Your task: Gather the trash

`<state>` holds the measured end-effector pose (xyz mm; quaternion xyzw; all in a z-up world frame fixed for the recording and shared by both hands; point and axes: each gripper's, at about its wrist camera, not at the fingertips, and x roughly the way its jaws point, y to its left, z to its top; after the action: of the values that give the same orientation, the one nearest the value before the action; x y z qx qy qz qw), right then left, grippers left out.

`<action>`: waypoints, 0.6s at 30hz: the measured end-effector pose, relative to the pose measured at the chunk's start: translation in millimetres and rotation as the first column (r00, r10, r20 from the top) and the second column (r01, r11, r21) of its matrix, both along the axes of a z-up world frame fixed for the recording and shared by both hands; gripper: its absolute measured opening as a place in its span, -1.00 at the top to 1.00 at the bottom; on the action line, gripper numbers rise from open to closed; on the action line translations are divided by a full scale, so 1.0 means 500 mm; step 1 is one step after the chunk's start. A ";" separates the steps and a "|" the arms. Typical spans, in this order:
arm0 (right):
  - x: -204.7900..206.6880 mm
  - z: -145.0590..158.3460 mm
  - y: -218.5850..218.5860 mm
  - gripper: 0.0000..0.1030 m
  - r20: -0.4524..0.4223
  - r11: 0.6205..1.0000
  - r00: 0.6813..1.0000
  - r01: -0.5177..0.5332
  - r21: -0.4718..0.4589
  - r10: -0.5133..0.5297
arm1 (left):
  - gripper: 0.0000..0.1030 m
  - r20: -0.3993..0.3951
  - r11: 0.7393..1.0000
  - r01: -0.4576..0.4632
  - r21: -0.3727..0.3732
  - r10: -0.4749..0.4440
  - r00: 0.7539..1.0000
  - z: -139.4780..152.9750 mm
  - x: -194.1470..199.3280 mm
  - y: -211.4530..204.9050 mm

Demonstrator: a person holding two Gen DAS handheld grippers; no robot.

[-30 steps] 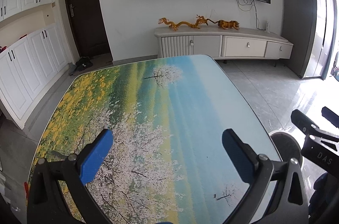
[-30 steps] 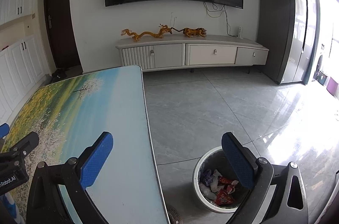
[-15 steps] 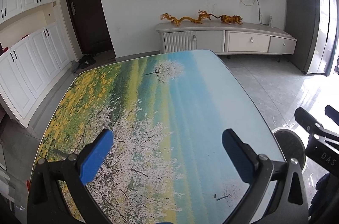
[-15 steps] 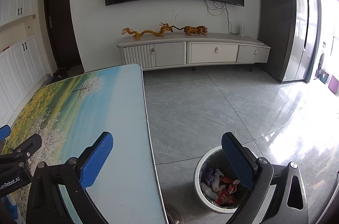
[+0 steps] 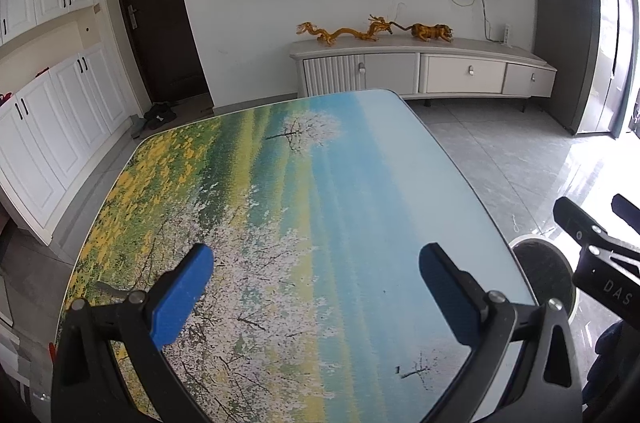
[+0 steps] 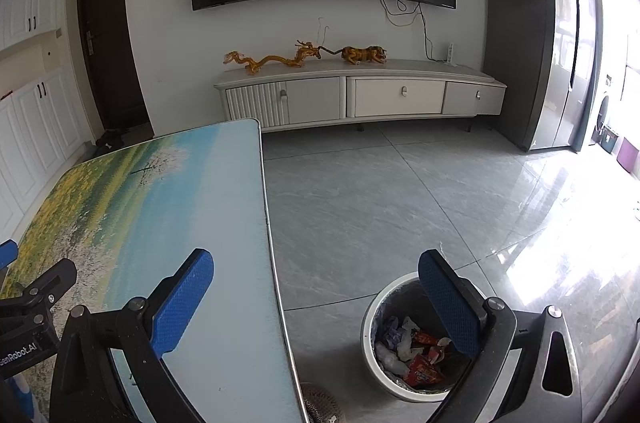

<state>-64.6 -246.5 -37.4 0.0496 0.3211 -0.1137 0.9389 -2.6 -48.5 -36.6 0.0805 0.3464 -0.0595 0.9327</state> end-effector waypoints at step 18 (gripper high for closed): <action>0.000 -0.002 -0.011 -1.00 -0.005 1.000 1.000 0.022 -0.004 -0.022 | -1.00 0.022 0.999 -0.032 -0.013 0.032 0.999 0.014 0.009 0.007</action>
<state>-64.5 -252.2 -38.2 0.0510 0.3225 -0.1249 0.9369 2.1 -45.0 -29.5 0.0699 0.3367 -0.0457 0.9379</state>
